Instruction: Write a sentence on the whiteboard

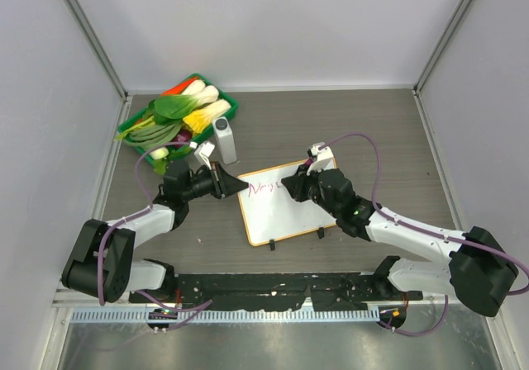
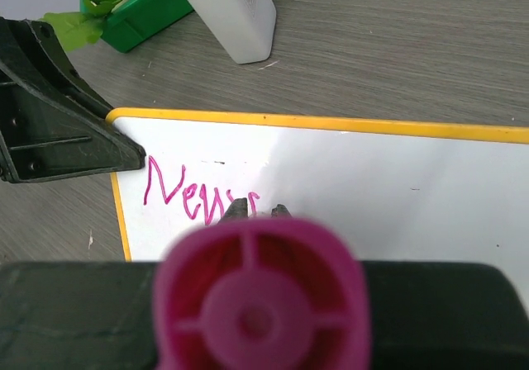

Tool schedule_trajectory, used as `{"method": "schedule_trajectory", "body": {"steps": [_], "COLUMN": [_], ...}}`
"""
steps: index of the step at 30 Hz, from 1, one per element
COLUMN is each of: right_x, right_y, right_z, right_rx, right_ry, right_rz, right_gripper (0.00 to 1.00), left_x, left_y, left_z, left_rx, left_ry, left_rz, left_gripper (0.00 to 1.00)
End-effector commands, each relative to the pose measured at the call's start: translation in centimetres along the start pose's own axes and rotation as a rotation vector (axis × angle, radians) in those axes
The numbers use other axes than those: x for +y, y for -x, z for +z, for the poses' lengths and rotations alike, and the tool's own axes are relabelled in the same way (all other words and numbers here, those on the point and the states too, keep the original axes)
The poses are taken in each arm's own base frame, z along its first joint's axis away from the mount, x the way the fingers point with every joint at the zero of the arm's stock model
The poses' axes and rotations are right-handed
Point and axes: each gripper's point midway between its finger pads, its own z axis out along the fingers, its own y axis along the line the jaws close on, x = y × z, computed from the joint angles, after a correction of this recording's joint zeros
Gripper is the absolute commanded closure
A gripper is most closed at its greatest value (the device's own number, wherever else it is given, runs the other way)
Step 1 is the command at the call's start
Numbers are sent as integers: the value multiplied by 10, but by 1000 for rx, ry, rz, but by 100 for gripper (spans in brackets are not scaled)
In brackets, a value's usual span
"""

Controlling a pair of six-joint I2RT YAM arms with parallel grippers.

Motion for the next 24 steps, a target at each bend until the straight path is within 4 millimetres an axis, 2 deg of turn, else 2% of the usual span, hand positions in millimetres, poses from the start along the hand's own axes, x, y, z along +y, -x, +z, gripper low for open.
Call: {"method": "schedule_trajectory", "body": {"steps": [1, 8, 13, 19, 24], "right_x": [-19, -16, -7, 0, 0], "right_y": [1, 18, 27, 17, 11], "right_z": [-3, 4, 9, 14, 7], "right_rx": [-11, -55, -72, -26, -12], "right_ry": [-91, -111, -84, -43, -28], "right_rz": [-11, -10, 1, 0, 17], "right_gripper": [99, 99, 99, 98, 99], "left_x": [10, 10, 10, 10, 10], "left_y": [-5, -6, -7, -6, -6], "left_z": [1, 1, 1, 1, 1], "left_rx": [16, 19, 22, 19, 19], "left_ry": [40, 39, 39, 40, 41], "left_rz": [48, 47, 47, 48, 50], "left_gripper": [100, 100, 100, 100, 100]}}
